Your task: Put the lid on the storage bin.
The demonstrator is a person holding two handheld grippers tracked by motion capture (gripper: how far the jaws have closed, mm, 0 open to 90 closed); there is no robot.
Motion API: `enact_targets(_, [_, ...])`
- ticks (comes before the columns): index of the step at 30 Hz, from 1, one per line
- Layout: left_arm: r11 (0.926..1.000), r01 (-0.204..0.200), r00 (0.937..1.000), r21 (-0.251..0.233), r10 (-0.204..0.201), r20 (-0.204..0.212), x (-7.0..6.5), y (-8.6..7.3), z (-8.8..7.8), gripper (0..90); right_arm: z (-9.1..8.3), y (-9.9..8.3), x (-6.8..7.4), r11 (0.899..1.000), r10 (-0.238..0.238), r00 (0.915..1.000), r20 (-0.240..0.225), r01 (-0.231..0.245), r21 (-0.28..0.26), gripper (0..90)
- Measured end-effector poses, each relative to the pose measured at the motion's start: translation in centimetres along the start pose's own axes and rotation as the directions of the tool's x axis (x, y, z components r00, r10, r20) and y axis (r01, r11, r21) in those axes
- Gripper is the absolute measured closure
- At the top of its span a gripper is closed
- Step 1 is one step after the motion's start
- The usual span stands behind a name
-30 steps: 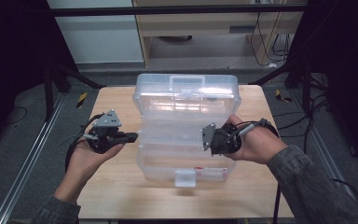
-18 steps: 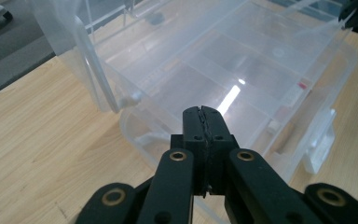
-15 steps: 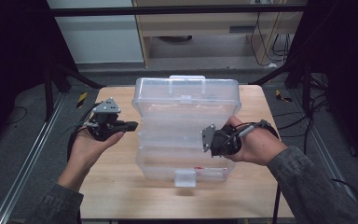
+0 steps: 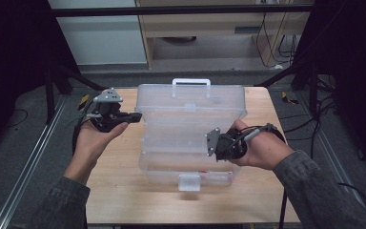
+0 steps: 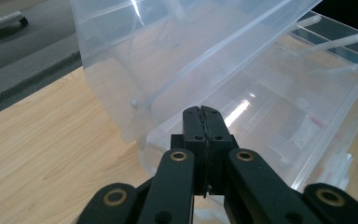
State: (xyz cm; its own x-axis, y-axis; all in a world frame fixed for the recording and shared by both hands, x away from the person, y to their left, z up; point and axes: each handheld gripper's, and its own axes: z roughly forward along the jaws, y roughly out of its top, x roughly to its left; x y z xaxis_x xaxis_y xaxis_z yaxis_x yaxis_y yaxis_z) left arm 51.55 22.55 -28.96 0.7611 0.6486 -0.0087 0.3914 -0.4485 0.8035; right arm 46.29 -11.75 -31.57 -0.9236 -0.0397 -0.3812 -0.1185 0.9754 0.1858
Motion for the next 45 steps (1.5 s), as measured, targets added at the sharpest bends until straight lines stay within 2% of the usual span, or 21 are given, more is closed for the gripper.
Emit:
enact_targets(3, [0.9998, 0.016, 0.9997, -0.009, -0.015, 0.019, 0.2, -0.2, -0.1, 90.0, 0.2, 0.0, 0.2, 1.0, 0.003, 1.0, -0.008, -0.003, -0.006, 83.1])
enact_targets(8, [1.0, -0.001, 0.9999, 0.005, 0.001, 0.017, 0.0, -0.3, -0.2, 90.0, 0.2, -0.2, 0.3, 1.0, 0.007, 1.0, -0.006, -0.007, -0.015, 82.7])
enact_targets(11, [1.0, 0.004, 0.9996, 0.003, -0.004, 0.027, 0.1, -0.5, -0.2, 90.0, 0.2, -0.3, 0.5, 1.0, 0.008, 1.0, -0.004, -0.008, -0.026, 81.7])
enact_targets(17, [0.9999, 0.001, 0.9996, 0.01, -0.001, 0.028, -0.1, -0.9, -0.4, 90.0, -0.2, -0.4, 0.6, 0.995, 0.055, 0.9982, -0.024, -0.057, -0.085, 71.5])
enact_targets(19, [0.9998, 0.019, 0.9993, -0.004, -0.019, 0.031, -0.2, -1.0, -0.3, 90.0, -0.5, -0.4, 0.6, 0.992, 0.073, 0.9971, -0.024, -0.075, -0.103, 68.8])
enact_targets(21, [1.0, 0.003, 0.9993, 0.009, -0.004, 0.036, -0.1, -1.1, -0.5, 90.0, -0.8, -0.3, 0.6, 0.989, 0.086, 0.9961, -0.019, -0.088, -0.116, 65.4])
enact_targets(23, [1.0, -0.009, 0.9991, -0.002, 0.009, 0.041, -0.1, -1.3, -0.4, 90.0, -1.0, -0.3, 0.7, 0.988, 0.101, 0.9948, -0.008, -0.102, -0.117, 61.5])
enact_targets(24, [1.0, 0.003, 0.9992, 0.009, -0.003, 0.039, -0.2, -1.3, -0.5, 90.0, -1.1, -0.3, 0.8, 0.987, 0.108, 0.9941, -0.005, -0.108, -0.119, 59.5])
enact_targets(25, [0.9999, -0.013, 0.9989, -0.003, 0.013, 0.045, -0.1, -1.4, -0.4, 90.0, -1.1, -0.3, 0.8, 0.986, 0.113, 0.9936, 0.002, -0.112, -0.124, 57.1])
enact_targets(31, [0.9998, -0.018, 0.9983, -0.001, 0.018, 0.055, -0.4, -1.9, -0.5, 90.0, -1.2, -0.5, 1.0, 0.973, 0.189, 0.9817, 0.025, -0.183, -0.143, 45.4])
enact_targets(33, [0.9999, 0.001, 0.9986, 0.014, -0.002, 0.053, -0.5, -2.1, -0.6, 90.0, -1.2, -0.6, 1.1, 0.968, 0.212, 0.977, 0.021, -0.207, -0.143, 42.0])
enact_targets(34, [0.9999, -0.012, 0.998, 0.002, 0.012, 0.062, -0.5, -2.2, -0.5, 90.0, -1.3, -0.7, 1.1, 0.967, 0.216, 0.976, 0.026, -0.21, -0.145, 41.1])
enact_targets(36, [0.9999, -0.011, 0.9976, -0.001, 0.011, 0.068, -0.6, -2.4, -0.5, 90.0, -1.4, -0.8, 1.1, 0.964, 0.231, 0.9726, 0.027, -0.225, -0.144, 37.6])
enact_targets(37, [0.9999, 0.002, 0.9983, 0.017, -0.003, 0.059, -0.7, -2.6, -0.6, 90.0, -1.5, -0.9, 1.1, 0.962, 0.239, 0.9706, 0.026, -0.233, -0.143, 35.8])
enact_targets(45, [0.9994, -0.006, 0.9978, 0.034, 0.004, 0.067, -1.3, -3.7, -0.3, 90.0, -1.6, -1.9, 2.1, 0.945, 0.296, 0.9542, 0.044, -0.285, -0.161, 25.9])
